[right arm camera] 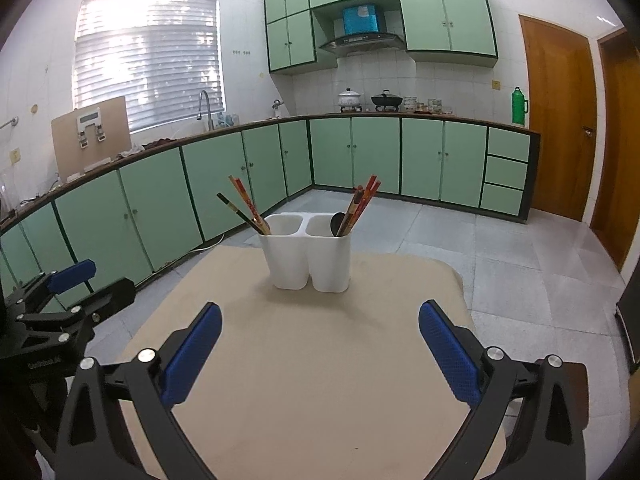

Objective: Organize utensils

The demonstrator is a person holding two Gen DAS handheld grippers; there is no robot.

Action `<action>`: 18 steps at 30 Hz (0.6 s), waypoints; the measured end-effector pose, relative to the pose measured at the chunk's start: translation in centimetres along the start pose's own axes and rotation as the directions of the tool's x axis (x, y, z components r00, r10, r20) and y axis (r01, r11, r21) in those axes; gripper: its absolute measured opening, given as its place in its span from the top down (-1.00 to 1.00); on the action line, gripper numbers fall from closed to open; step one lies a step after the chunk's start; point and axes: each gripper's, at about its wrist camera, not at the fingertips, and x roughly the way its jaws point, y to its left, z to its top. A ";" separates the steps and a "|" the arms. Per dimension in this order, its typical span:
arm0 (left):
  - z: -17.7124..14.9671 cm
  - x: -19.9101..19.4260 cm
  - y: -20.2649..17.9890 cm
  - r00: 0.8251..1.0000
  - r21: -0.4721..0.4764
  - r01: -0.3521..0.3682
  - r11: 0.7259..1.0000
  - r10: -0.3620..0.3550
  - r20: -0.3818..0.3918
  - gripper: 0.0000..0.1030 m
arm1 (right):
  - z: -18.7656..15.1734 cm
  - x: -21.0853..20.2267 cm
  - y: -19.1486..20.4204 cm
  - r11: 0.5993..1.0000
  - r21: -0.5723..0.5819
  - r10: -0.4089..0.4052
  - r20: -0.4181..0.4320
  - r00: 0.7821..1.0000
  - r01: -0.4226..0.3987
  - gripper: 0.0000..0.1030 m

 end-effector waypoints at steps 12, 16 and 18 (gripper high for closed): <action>0.2 0.0 0.1 1.000 0.002 -0.005 1.000 0.005 0.004 -0.88 | 0.1 0.5 0.5 1.000 -0.013 0.005 -0.001 1.000 -0.005 -0.88; 0.1 0.1 0.1 1.000 0.002 -0.005 1.000 0.005 0.005 -0.88 | 0.2 0.7 0.7 1.000 -0.020 0.006 -0.002 1.000 -0.006 -0.88; 0.2 0.1 0.1 1.000 0.002 -0.005 1.000 0.005 0.005 -0.88 | 0.3 0.8 0.7 1.000 -0.021 0.007 -0.001 1.000 -0.007 -0.88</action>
